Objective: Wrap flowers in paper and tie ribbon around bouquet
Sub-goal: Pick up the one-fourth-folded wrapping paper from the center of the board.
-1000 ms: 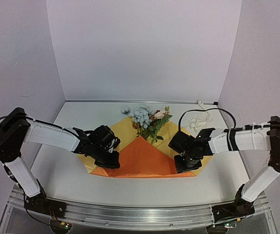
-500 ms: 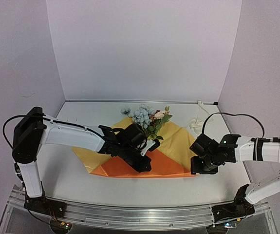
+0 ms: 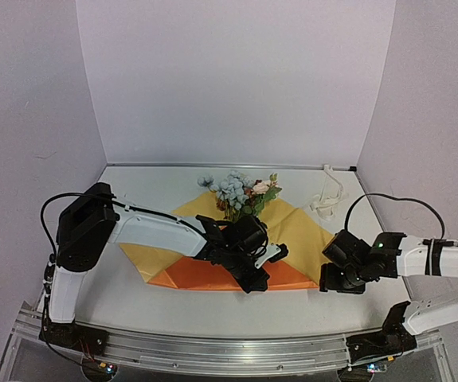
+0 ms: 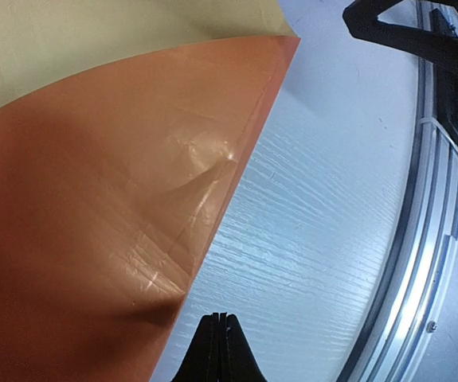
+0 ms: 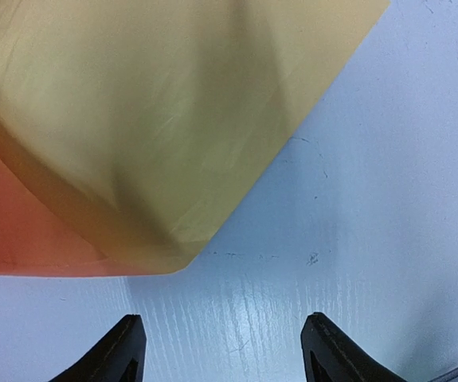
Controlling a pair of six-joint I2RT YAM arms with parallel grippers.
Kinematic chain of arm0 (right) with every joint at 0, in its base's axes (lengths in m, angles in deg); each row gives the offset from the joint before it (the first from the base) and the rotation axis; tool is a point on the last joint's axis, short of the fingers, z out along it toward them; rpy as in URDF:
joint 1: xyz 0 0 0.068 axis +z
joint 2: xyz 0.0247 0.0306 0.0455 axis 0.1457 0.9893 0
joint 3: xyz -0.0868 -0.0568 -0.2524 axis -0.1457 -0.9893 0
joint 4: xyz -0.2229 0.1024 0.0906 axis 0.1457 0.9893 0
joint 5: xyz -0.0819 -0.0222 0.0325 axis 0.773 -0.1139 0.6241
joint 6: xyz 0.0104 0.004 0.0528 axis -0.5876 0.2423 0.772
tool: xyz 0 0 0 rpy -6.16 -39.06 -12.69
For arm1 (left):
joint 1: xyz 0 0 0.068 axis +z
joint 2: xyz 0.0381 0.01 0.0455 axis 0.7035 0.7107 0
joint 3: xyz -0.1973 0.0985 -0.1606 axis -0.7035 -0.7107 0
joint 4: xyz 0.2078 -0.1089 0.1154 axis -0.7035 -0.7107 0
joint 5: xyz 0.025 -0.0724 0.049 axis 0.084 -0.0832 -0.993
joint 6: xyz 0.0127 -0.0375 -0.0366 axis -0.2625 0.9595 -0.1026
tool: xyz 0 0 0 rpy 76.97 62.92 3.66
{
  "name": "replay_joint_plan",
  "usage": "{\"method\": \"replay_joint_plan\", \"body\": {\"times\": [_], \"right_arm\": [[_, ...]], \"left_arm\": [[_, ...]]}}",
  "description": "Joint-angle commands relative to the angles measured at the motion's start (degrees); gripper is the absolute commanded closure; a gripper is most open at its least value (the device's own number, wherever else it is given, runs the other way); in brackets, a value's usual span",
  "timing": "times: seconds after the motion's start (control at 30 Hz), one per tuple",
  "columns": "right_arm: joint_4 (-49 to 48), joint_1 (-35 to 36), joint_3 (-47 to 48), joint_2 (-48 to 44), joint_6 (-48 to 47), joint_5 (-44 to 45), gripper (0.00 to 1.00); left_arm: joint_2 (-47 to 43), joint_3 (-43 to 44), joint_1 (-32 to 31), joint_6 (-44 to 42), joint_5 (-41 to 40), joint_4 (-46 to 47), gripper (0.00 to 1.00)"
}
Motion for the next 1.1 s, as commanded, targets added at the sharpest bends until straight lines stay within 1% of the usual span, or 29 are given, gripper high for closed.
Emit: {"method": "replay_joint_plan", "body": {"times": [0.0, 0.2, 0.3, 0.43, 0.63, 0.77, 0.83, 0.9, 1.07], "right_arm": [[-4.92, -0.74, -1.16, 0.04, 1.17, -0.51, 0.30], [-10.33, -1.84, -2.41, 2.43, 6.12, -3.27, 0.30], [-10.95, -2.45, -2.55, 3.14, 8.14, -4.10, 0.31], [-12.17, -4.82, -2.86, 3.31, 8.83, -6.25, 0.31], [-13.96, -6.05, -4.37, 3.36, 10.92, -8.12, 0.33], [-15.39, -6.07, -5.14, 3.76, 11.30, -9.03, 0.36], [-16.58, -6.07, -5.40, 4.30, 11.63, -9.52, 0.37], [-18.40, -6.07, -5.74, 5.12, 12.14, -10.08, 0.39], [-22.91, -6.07, -6.54, 6.82, 13.24, -10.24, 0.42]], "left_arm": [[2.67, 3.77, -0.32, -2.03, -0.06, -0.08, 1.00], [4.12, 3.82, -0.45, -2.21, -1.08, 0.54, 1.00], [2.58, 1.74, -0.43, -2.56, -1.24, 2.41, 1.00], [1.82, 0.21, -0.38, -4.98, 0.60, 2.67, 1.00], [-3.57, -3.23, -0.35, -4.90, 2.66, 6.85, 0.89], [-7.22, -5.25, 0.49, -2.80, 2.56, 10.31, 0.89], [-8.36, -6.77, 1.21, -2.29, 4.85, 12.09, 0.93], [-8.50, -8.11, 1.85, -2.33, 7.57, 13.26, 1.00], [-6.14, -9.62, 4.44, -1.33, 16.92, 16.47, 1.00]]}}
